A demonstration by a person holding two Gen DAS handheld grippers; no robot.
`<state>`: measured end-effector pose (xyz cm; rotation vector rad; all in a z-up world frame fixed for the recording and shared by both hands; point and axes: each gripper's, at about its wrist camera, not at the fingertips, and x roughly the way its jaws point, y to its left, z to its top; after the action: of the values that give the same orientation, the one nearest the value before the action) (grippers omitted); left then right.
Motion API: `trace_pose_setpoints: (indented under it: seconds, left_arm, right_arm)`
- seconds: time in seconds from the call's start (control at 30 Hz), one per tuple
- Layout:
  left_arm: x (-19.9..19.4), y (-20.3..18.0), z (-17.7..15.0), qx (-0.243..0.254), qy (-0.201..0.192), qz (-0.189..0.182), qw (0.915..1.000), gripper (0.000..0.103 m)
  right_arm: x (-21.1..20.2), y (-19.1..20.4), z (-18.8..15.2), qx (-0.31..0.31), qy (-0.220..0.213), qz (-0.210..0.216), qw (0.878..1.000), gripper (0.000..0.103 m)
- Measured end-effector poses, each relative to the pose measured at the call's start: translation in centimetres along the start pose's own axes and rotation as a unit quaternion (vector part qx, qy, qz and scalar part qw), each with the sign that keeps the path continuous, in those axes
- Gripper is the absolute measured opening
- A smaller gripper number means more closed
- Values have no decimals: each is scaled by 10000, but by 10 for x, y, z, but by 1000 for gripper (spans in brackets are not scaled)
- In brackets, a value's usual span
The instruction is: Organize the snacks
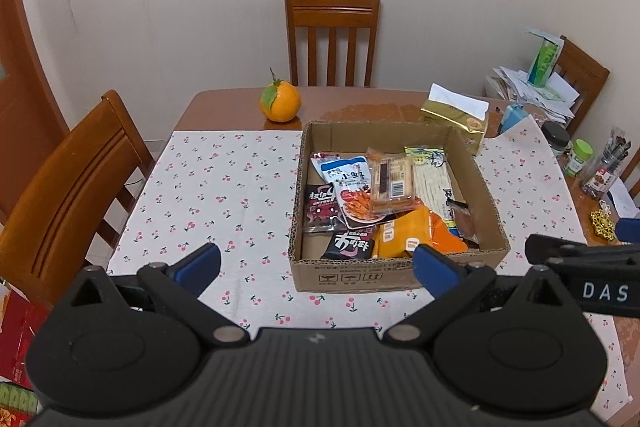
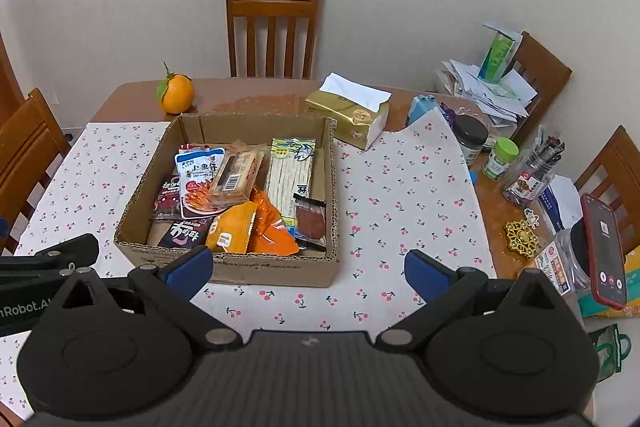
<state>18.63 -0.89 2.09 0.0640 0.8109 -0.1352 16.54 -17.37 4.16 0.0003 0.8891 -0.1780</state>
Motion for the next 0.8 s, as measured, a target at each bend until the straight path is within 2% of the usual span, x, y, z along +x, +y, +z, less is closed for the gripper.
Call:
trace_pose_setpoints:
  seconds: [0.8]
  left_arm:
    - [1,-2,1,4,33,62,10000,102]
  right_arm:
    - [3,-1,1,46,19,-15,10000,103]
